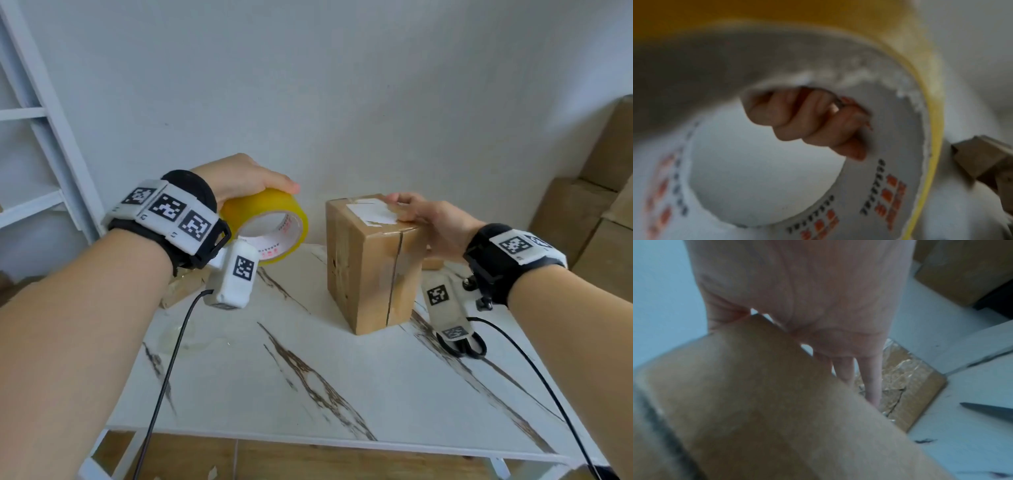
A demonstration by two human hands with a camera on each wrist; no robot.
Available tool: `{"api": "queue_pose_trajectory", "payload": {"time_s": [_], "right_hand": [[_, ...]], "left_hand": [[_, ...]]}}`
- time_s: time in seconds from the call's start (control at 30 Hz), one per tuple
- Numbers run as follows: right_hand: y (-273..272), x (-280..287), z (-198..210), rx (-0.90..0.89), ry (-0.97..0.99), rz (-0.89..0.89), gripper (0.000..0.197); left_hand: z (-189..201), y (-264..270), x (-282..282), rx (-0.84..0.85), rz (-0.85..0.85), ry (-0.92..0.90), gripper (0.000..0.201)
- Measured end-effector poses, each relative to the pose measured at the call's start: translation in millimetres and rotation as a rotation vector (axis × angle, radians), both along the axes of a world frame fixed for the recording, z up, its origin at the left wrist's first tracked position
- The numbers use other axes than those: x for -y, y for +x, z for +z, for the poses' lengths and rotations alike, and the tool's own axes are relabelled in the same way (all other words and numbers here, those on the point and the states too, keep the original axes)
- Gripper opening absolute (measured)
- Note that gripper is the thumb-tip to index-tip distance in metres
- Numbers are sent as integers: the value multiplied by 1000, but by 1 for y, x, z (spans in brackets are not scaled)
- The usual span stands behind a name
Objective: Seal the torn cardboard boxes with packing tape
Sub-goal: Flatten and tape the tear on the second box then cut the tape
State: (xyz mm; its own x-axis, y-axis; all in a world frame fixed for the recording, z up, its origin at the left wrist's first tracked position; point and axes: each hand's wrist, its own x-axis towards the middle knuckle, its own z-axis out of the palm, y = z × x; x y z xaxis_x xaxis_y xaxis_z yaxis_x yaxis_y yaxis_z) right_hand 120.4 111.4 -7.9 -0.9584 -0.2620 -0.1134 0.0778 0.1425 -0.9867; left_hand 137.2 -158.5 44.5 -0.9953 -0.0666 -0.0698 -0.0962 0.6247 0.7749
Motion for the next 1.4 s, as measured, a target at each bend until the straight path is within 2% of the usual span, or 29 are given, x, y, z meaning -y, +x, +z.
{"api": "queue_pose_trajectory", "payload": {"time_s": [0.17,0.33,0.43,0.53,0.6,0.67,0.77,0.83,0.97,1.1,1.27,1.4], "right_hand": [[-5,-9,1,26,127,-66,30],[-7,2,8,17,233,-132,31],[-7,13,19,-77,485,-190,36],[-4,30,35,-220,799,-169,35],[-1,39,42,-242,950,-192,34],[4,48,45,-218,1044,-191,45],[7,56,44,-212,1276,-83,84],[9,61,41,-208,1371,-56,89],[6,59,37,-142,1313,-59,71],[1,52,36,-135,1224,-86,60],[5,36,41,-99,1082,-114,48],[5,25,41,-76,994,-168,57]], "left_hand": [[-20,-6,-4,63,-14,-60,51],[-34,-8,0,130,-68,10,51],[-44,-8,-4,131,-78,-38,48],[-51,-11,-5,97,-77,-64,49],[-55,-13,-6,77,-68,-73,51],[-58,-15,-5,54,-57,-96,54],[-60,-15,-4,40,-42,-117,57],[-61,-15,-4,41,-45,-114,57],[-64,-14,-5,66,-89,-53,57],[-64,-13,0,55,-115,117,65],[-55,-11,3,-28,-183,193,45],[-53,-11,-1,-64,-187,190,48]]}}
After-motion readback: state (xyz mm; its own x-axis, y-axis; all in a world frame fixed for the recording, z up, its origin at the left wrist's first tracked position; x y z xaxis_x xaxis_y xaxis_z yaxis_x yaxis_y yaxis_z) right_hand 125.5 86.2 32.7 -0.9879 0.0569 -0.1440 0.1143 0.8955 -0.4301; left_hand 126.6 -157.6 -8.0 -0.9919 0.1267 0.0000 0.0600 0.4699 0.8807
